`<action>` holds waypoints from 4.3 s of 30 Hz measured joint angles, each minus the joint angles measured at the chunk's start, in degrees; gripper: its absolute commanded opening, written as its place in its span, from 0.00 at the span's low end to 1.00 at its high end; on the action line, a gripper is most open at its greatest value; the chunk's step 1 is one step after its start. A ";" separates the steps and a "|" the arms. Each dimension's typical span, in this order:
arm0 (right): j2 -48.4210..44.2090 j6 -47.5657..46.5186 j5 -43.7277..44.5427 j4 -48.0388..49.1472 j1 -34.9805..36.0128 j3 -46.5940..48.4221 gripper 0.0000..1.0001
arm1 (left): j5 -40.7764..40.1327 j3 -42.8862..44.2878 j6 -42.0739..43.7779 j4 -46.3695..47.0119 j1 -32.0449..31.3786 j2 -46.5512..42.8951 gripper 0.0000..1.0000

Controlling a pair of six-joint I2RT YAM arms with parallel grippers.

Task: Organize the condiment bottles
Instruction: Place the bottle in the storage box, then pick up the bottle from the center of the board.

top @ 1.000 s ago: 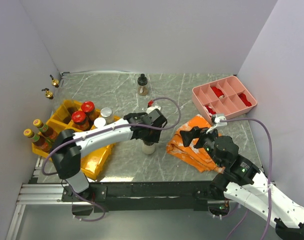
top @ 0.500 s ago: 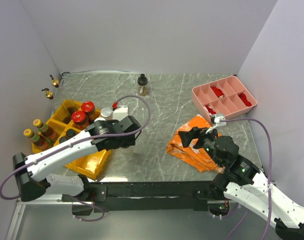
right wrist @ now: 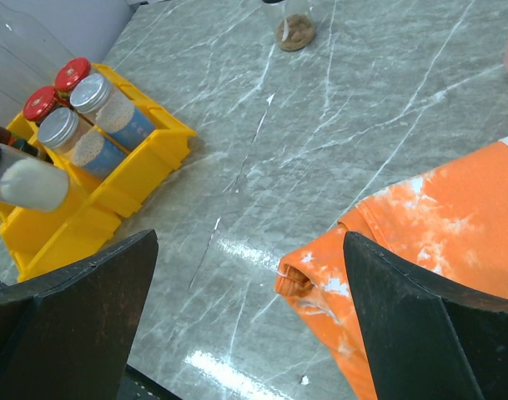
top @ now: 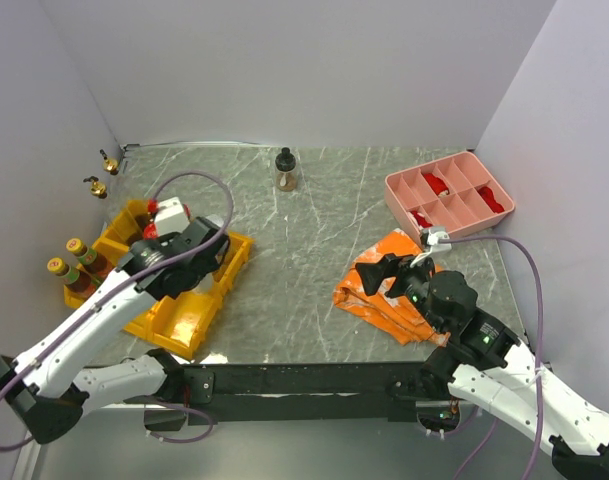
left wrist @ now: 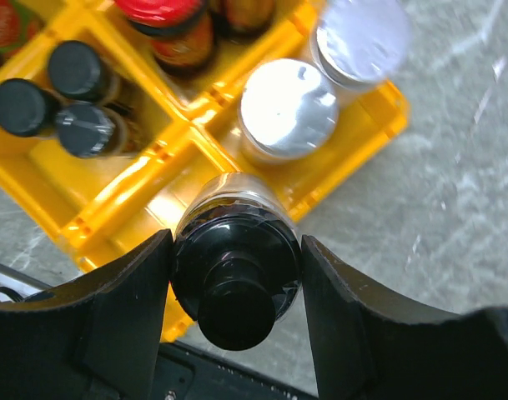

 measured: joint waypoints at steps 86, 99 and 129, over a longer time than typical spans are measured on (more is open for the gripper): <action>0.44 -0.63 -2.78 0.61 0.00 0.00 1.00 | 7.32 5.92 23.19 38.34 6.21 9.14 0.97; -0.52 -1.55 -4.07 1.64 0.00 0.00 1.00 | 15.58 33.33 41.09 51.01 6.91 48.22 0.97; 6.01 -1.95 -3.32 5.18 0.00 0.00 1.00 | 28.63 51.45 46.47 61.79 15.39 76.32 0.56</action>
